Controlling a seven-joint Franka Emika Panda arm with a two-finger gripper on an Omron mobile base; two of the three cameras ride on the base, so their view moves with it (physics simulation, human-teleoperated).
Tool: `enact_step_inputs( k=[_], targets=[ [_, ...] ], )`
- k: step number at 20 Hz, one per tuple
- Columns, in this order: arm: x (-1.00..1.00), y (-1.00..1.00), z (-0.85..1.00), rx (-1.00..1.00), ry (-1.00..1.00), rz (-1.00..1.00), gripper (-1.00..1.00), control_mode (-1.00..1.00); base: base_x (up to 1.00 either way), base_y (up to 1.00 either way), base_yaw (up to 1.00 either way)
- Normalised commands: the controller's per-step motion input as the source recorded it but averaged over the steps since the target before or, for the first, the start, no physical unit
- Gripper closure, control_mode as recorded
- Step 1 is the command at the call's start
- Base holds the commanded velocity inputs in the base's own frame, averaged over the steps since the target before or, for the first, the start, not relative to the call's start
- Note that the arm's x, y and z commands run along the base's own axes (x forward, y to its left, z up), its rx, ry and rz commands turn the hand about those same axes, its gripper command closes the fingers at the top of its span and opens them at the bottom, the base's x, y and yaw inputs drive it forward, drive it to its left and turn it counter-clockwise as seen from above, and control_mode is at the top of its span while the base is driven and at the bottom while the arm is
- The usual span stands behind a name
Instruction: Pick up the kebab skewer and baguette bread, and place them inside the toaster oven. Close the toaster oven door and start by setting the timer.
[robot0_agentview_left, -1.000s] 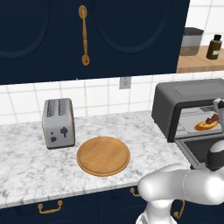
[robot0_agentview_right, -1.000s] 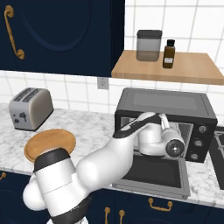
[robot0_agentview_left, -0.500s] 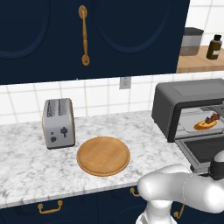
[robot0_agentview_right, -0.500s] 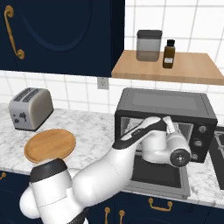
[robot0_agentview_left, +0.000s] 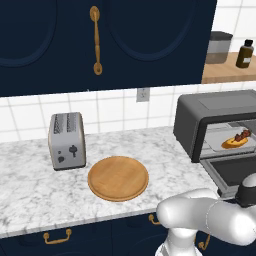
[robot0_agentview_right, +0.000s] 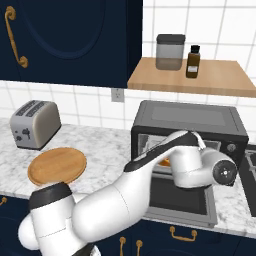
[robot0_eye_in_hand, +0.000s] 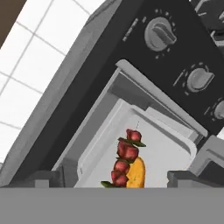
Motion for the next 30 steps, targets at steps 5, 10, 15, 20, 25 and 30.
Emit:
enact_step_inputs(
  k=[5,10,15,20,25,30],
  targets=[
    [0.00,0.18,-0.08,-0.16,0.01,0.62,-1.00,-1.00,0.00,0.00,0.00],
    [-0.02,0.39,-0.22,-0.33,-0.01,0.54,-1.00,-1.00,0.00,0.00,0.00],
    [-0.01,0.63,-0.21,-0.44,-0.10,0.17,-1.00,-1.00,0.00,0.00,0.00],
    [0.01,0.37,-0.59,-0.29,-0.26,0.00,-1.00,-1.00,0.00,0.00,0.00],
    [0.14,0.02,-0.35,-0.02,-0.27,-0.02,-1.00,-1.00,0.00,0.00,0.00],
    [0.45,0.00,-0.07,0.00,-0.17,0.00,-1.00,-1.00,0.00,0.00,0.00]
  ],
)
